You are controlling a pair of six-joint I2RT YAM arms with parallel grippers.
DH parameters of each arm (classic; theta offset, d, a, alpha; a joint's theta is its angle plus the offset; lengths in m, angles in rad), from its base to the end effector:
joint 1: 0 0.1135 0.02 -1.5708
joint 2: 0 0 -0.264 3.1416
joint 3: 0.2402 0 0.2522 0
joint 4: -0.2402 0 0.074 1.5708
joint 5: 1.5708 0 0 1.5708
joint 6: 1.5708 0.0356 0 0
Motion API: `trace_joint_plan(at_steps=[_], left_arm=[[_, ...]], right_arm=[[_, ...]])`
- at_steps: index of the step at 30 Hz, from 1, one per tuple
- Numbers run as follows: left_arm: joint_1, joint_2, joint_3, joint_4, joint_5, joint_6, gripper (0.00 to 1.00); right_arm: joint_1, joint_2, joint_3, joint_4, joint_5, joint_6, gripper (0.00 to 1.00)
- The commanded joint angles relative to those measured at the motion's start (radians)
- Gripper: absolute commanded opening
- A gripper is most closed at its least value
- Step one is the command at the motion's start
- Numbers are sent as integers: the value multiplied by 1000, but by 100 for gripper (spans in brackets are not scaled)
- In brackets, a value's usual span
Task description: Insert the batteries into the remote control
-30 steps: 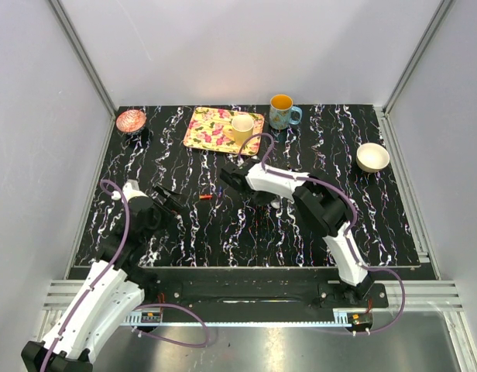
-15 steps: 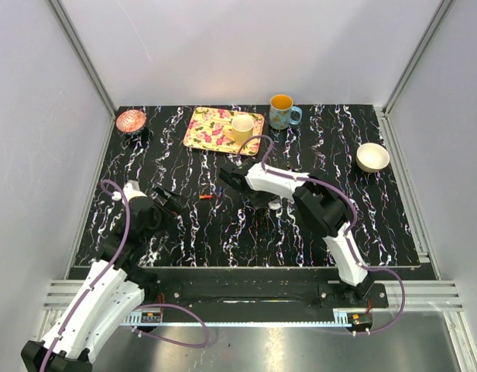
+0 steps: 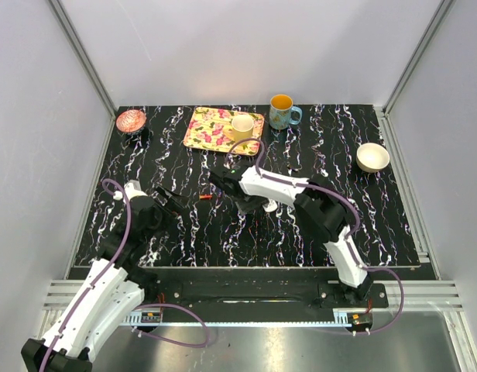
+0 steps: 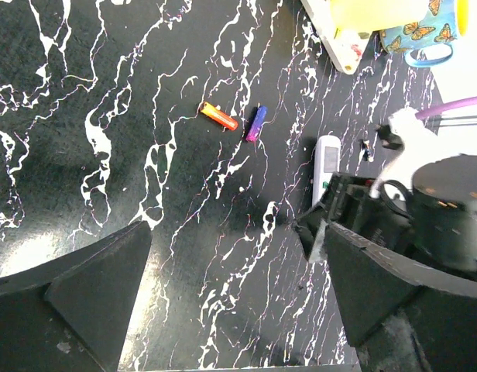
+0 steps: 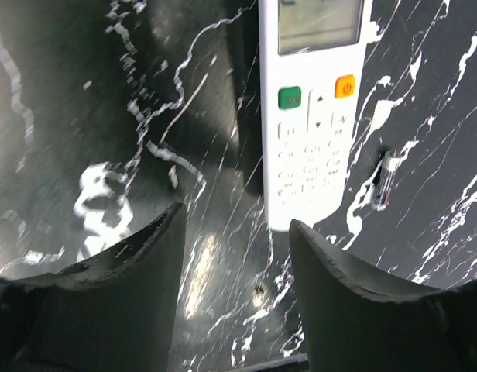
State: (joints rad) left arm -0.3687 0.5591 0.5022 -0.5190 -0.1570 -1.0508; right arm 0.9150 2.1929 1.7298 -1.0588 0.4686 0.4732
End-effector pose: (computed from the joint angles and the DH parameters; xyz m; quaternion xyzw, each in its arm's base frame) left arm 0.1286 -0.0437 0.2401 -0.3283 0.8131 -0.2577 0.4058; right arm 0.2719 0.3270 0.1667 -0.2075 0.9500 -0.1632 0.1667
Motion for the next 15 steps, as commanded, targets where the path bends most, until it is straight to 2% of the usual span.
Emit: trace_joint_plan(at_steps=[1,5,6,8,9,10,11,12,13,15], left_arm=[[-4,12,13,48,13,21,99],[-4,41,32,39,2,43,99],[-4,67,44,31,2,49,99],[-4,103,58,16,1,72,99],[-4,148,73,1,1,84,99],[-4,169,81,-6,1,100,99],[-4,191,87,-9,11,139,99],[-4,229,96,-9,20,158,99],[-4,242,101,-10,25,167,99],[-4,269,108,-1,50,195,99]], right_arm=[[13,-211,-7,6,-70,41,64],[12,-433,-126,43,-32,42,68],[12,-538,-160,84,-16,39,68],[13,-654,-300,156,28,13,70],[13,-786,-365,275,33,-2,70],[12,-853,-513,342,48,-28,71],[12,-919,-588,408,57,-34,72],[13,-1037,-655,513,64,-38,81],[13,-1088,-770,552,76,-24,85],[10,-1204,-855,636,82,-8,97]])
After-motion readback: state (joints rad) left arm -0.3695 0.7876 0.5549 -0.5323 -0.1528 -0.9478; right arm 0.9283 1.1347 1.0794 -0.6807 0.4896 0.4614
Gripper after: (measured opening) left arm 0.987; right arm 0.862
